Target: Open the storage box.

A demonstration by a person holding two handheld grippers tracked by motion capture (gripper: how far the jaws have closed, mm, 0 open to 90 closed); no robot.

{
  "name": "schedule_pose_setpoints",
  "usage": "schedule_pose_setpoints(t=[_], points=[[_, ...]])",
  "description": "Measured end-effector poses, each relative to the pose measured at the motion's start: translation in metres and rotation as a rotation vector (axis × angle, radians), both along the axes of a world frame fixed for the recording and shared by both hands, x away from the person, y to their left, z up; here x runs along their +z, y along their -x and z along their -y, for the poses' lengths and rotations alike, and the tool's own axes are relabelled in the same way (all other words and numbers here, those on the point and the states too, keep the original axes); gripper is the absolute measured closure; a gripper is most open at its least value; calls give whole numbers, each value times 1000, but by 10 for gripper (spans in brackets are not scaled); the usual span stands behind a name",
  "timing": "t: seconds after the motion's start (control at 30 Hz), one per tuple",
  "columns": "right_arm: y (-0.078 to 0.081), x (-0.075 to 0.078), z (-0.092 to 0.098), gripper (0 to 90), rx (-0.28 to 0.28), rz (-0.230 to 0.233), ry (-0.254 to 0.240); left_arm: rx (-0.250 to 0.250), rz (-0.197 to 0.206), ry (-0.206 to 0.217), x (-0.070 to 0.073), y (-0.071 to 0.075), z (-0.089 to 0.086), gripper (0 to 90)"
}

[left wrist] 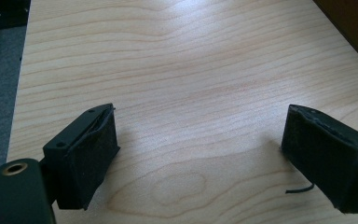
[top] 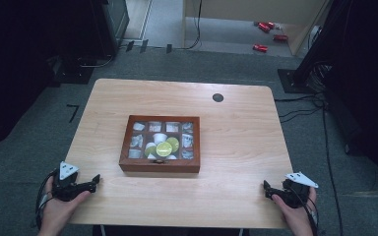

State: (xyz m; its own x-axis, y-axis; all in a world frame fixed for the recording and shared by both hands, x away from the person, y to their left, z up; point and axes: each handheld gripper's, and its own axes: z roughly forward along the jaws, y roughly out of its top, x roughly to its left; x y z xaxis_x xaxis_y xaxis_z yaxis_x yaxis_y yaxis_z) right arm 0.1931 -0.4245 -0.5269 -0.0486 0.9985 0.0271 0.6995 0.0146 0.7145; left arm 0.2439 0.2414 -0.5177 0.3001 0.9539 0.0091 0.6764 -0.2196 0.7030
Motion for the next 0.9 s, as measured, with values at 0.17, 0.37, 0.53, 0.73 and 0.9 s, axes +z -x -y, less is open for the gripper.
schedule_pose_setpoints(t=[0.17,0.37,0.53,0.73,0.9], points=[[2,1,1,119,-6,20,-1,-2,-15,-6,2,0,-1,144],[1,9,-2,147,-17,30,-28,-24,9,27,15,1,13,144],[-4,23,-13,157,6,62,-37,-65,17,47,24,0,28,144],[-11,36,-33,158,53,75,-14,-113,3,55,27,-2,45,144],[-19,48,-52,159,95,94,-11,-153,-6,62,28,-4,58,144]])
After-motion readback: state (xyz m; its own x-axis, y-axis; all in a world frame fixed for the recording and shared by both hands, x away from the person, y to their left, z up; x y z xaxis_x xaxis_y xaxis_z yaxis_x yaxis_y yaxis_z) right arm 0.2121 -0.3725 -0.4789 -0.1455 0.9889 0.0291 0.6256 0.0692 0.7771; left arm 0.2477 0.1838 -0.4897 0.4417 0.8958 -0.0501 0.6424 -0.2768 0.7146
